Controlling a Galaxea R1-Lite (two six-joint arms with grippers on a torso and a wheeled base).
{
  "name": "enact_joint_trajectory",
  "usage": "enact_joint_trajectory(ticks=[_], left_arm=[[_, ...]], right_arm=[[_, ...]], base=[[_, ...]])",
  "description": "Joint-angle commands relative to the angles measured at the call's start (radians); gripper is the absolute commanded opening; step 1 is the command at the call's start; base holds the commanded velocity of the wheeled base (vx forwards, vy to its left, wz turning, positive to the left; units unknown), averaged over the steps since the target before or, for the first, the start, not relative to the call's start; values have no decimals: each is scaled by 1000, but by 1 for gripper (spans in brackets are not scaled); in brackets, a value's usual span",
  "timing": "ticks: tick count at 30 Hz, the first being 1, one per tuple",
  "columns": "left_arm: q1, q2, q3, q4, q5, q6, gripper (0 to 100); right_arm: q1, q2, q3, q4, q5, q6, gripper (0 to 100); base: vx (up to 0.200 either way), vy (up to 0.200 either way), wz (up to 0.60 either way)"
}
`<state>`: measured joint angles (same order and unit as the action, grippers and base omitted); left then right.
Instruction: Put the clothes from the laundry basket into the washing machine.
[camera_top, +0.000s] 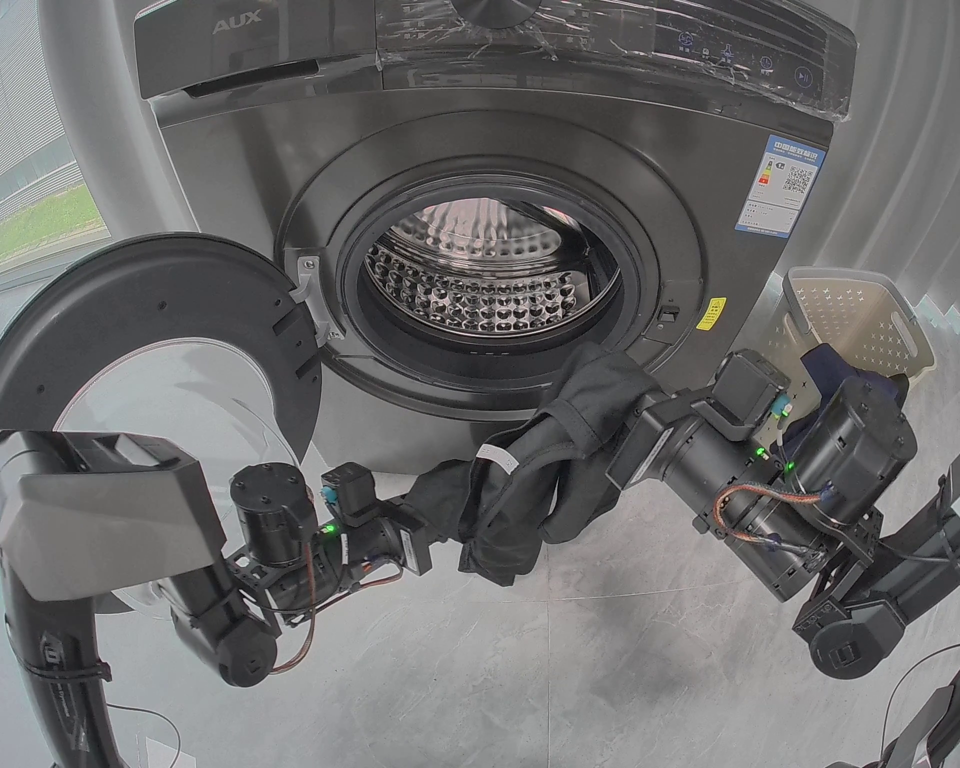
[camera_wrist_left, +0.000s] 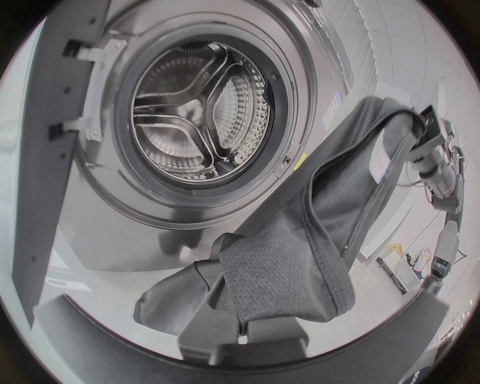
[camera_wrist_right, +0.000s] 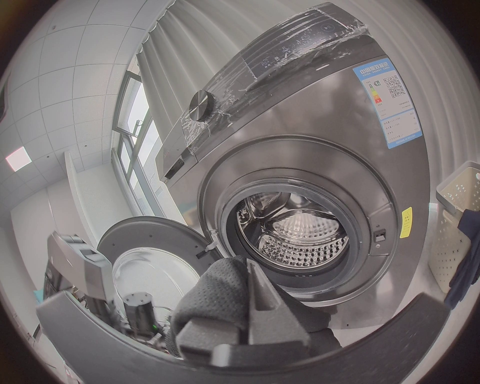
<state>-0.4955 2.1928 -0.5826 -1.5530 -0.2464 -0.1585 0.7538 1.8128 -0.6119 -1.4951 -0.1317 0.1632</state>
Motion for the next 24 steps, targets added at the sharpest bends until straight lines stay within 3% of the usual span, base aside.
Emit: enact_joint_trajectory(ticks=[1,8,9,24], left_arm=[[22,-154,125,-1,-1,4,0],[17,-154,153,1,-1,5,0],[15,-150,155,1,-2,5,100],[0,16,29,1,1,4,100]], right_arm=[[-21,5,35,-4,0,1,0],[-22,3,34,-8,3,1,0],[-19,3,34,-8,3,1,0],[24,3,26,-8,-2,1,0]], base=[[0,0,0],[0,0,0],[0,0,0],[0,0,0]])
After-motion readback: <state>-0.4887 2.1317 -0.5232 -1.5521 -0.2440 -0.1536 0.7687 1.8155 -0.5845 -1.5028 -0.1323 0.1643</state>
